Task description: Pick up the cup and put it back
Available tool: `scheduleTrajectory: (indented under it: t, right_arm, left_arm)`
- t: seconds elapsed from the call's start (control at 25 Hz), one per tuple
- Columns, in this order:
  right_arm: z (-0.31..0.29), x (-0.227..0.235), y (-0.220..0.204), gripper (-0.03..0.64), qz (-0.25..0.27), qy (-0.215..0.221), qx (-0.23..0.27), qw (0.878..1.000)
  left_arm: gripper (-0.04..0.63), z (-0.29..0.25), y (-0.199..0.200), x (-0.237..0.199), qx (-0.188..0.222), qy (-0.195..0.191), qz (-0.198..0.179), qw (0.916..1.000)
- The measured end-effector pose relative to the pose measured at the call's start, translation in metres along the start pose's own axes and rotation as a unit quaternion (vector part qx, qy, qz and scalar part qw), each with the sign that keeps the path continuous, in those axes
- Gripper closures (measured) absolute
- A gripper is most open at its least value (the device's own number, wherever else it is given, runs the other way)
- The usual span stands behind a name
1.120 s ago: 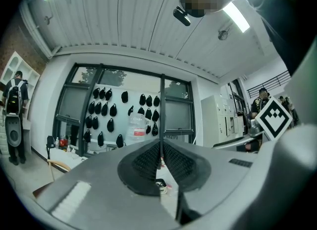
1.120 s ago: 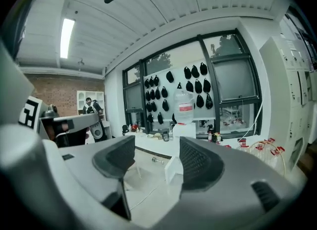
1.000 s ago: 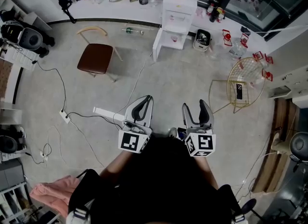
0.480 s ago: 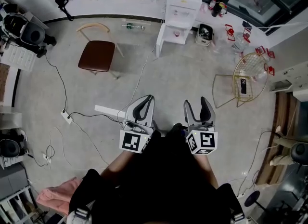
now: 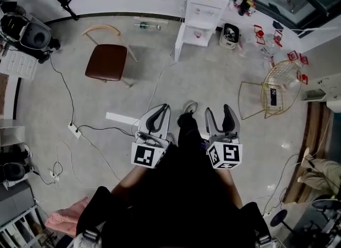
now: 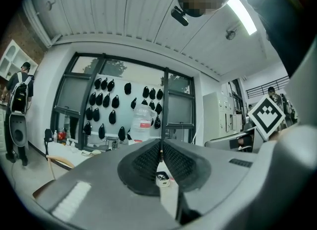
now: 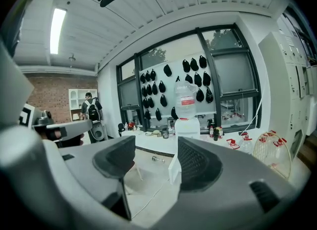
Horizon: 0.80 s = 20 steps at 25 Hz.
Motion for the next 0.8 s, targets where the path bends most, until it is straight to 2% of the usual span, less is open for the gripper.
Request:
scheduleTrajectory:
  t: [0.24, 0.56, 0.8]
  right_arm:
    - [-0.082, 0.054, 0.012, 0.359, 0.003, 0.012, -0.007, 1.0]
    - [-0.199, 0.159, 0.04, 0.359, 0.004, 0.026, -0.021, 0.999]
    - [-0.255, 0.22, 0.051, 0.359, 0.015, 0.03, -0.025, 0.999]
  left_arm:
    - [0.577, -0.086, -0.005, -0.013, -0.012, 0.004, -0.003, 0.9999]
    - [0.577, -0.233, 0.003, -0.013, -0.009, -0.012, -0.006, 0.9999]
    - [0.577, -0.3, 0.001, -0.008, -0.013, -0.007, -0.004, 0.9999]
Point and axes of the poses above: the fingertips, and each gripper's own axes: z backward along the fingers, x to its right, y out of its top, the point moved 5 cm from there along z, backward along the fingers, and after that the axes turned 12 degrees about y, right-handed, at the moved point
